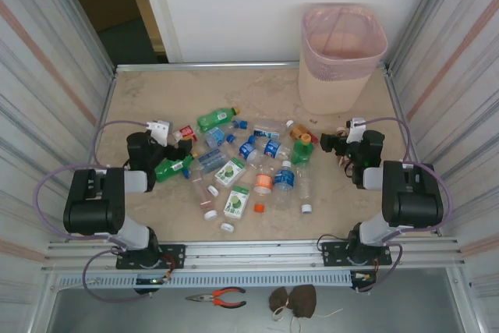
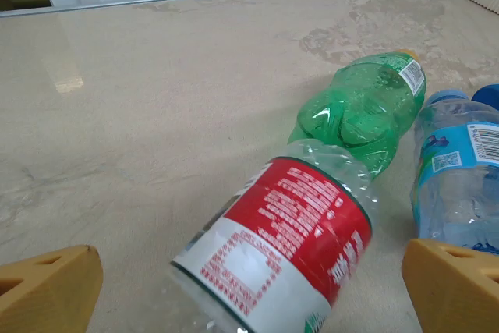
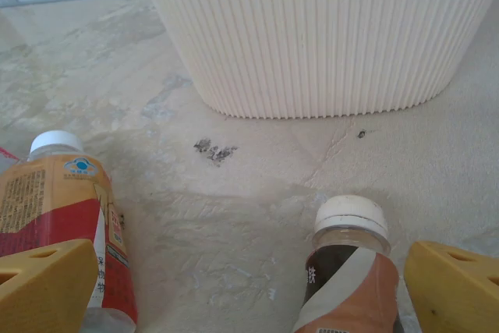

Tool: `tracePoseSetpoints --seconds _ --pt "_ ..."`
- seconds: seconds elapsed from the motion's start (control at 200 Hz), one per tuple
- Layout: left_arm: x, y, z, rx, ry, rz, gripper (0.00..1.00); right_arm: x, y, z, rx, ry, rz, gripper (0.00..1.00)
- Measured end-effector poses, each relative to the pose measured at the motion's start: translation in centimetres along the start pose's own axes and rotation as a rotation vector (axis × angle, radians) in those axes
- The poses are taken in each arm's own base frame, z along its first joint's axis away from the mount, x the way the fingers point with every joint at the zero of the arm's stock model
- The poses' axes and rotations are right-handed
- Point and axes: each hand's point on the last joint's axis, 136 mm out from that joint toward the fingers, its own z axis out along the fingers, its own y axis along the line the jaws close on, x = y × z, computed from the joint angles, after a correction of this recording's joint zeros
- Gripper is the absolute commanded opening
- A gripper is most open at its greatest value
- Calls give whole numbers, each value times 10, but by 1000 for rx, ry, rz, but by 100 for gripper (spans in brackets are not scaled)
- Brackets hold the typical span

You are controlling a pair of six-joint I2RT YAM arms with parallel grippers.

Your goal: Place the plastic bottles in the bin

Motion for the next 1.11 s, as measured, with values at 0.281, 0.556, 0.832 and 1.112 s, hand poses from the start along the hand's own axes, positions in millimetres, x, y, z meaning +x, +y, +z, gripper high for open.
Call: tracePoseSetpoints --seconds 0.281,0.556,0.832,1.112 --pt "0 -1 0 7 -1 0 99 0 1 0 -3 0 0 99" --pt "0 -2 0 10 -1 0 99 0 1 0 -3 0 0 99" --pt "0 -2 0 13 -1 -1 99 0 1 0 -3 0 0 99" --pt "0 6 -2 -5 -3 -9 99 0 1 0 -3 0 0 99"
